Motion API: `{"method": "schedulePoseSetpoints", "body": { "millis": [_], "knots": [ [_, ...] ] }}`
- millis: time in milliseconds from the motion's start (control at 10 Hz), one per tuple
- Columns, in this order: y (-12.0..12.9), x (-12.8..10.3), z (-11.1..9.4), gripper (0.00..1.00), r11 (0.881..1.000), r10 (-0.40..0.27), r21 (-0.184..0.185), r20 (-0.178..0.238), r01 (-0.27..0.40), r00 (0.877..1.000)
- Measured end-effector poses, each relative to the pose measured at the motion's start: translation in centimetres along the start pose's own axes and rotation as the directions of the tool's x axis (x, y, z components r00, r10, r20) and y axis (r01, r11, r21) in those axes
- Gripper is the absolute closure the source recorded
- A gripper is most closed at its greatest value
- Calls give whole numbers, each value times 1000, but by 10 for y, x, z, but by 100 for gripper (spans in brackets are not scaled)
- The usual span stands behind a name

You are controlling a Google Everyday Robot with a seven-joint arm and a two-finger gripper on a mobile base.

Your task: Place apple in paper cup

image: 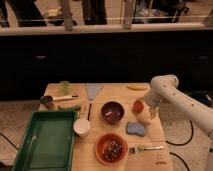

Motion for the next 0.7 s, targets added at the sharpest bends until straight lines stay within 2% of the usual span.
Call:
{"method": "schedulePoseSetpoints", "body": {
  "millis": [700],
  "knots": [
    [-11, 2, 6, 20, 1000, -13, 26, 51, 12, 999]
  ]
}}
